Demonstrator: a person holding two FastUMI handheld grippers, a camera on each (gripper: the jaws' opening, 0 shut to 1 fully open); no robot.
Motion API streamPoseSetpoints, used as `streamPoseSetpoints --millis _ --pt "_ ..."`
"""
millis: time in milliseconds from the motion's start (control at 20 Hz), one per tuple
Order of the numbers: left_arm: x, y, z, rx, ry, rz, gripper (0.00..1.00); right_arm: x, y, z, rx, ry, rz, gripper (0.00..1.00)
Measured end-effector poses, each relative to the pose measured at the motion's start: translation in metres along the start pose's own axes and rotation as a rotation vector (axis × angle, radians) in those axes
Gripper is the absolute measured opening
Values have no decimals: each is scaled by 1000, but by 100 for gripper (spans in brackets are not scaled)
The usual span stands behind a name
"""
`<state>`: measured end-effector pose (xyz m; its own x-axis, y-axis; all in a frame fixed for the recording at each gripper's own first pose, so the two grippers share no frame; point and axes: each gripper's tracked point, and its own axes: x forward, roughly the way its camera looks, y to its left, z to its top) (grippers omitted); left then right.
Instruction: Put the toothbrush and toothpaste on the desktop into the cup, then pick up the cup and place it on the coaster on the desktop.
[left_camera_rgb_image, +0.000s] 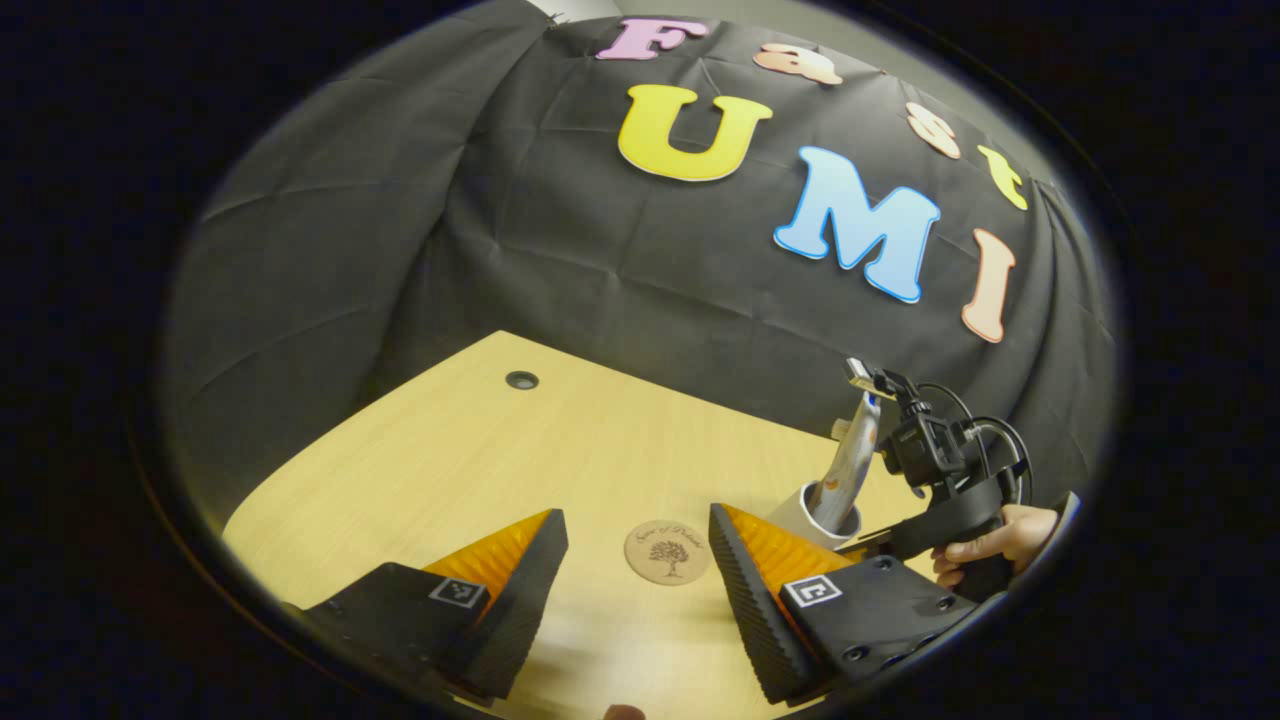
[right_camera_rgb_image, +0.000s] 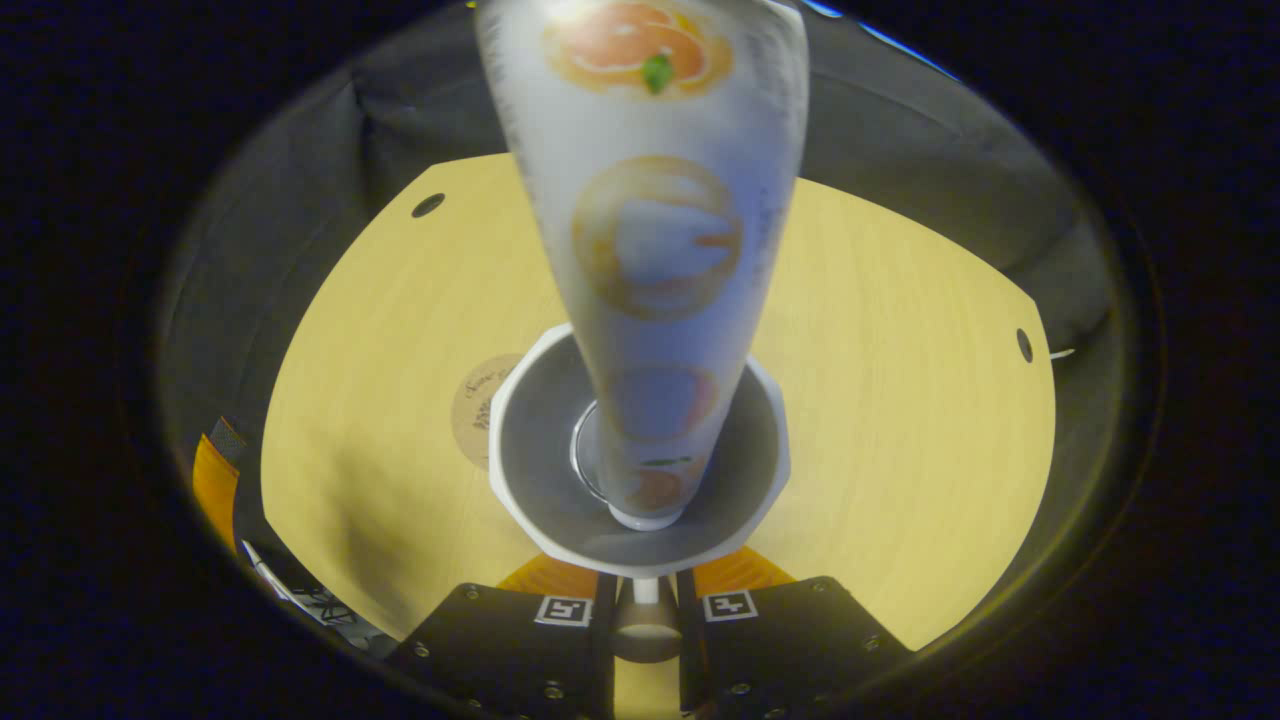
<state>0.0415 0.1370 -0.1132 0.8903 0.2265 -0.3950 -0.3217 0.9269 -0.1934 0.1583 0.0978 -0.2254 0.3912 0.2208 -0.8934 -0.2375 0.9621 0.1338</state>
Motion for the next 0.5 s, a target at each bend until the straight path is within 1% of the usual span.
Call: streamPoseSetpoints --millis 300,400,450,500 --pt "-20 42 5 -30 -18 51 92 0 43 14 -80 -2 20 25" --pt "-26 53 9 -40 -24 66 92 0 51 16 -101 17 22 25" --pt "-29 57 9 -42 -25 76 89 5 57 17 -103 18 24 25" --pt "-31 63 9 -44 -25 85 89 6 60 18 -102 17 27 30"
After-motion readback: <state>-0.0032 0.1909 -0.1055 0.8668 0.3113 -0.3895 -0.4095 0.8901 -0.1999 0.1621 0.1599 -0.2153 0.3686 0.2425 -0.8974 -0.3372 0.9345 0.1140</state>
